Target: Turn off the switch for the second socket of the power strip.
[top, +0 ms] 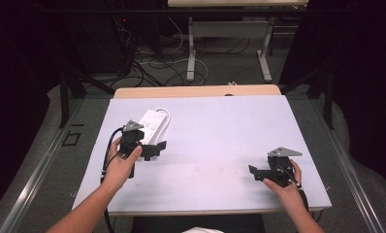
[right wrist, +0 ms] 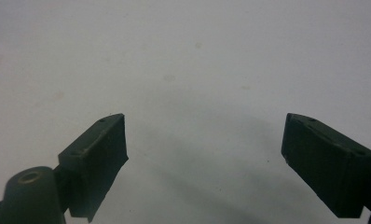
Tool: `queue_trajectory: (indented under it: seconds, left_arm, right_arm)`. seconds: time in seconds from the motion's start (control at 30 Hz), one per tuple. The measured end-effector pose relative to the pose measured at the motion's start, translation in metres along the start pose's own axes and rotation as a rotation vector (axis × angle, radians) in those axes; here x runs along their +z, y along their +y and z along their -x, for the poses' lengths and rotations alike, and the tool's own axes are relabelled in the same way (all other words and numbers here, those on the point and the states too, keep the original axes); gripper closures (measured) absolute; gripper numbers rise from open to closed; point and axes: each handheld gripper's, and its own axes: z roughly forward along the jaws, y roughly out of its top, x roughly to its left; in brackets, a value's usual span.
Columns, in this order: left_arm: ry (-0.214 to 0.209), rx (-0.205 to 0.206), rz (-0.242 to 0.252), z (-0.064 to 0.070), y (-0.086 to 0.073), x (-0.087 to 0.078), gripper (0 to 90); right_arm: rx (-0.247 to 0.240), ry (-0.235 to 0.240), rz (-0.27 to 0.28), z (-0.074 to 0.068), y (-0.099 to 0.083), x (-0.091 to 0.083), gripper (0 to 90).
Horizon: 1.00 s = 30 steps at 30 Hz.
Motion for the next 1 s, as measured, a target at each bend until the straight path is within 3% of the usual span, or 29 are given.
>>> queue_trajectory:
  seconds: [0.13,0.23,0.27,0.67,1.0]
  left_arm:
    - [-0.012,0.029,-0.012,0.003,-0.006,0.003,1.5]
    - [-0.028,0.011,-0.014,0.006,-0.010,0.004,1.5]
    - [-0.026,0.029,-0.015,0.006,-0.012,0.004,1.5]
    - [-0.058,0.047,-0.009,0.019,-0.031,0.006,1.5]
    - [-0.077,0.095,-0.010,0.030,-0.046,0.007,1.7]
  right_arm:
    - [0.000,0.000,0.000,0.000,0.000,0.000,13.6]
    - [0.001,0.000,0.000,0.000,0.000,0.000,13.6]
    - [0.000,0.000,0.000,0.000,0.000,0.000,13.6]
    - [-0.003,-0.002,0.000,0.000,0.000,0.000,13.6]
    - [-0.003,0.001,0.001,0.000,0.000,0.000,13.6]
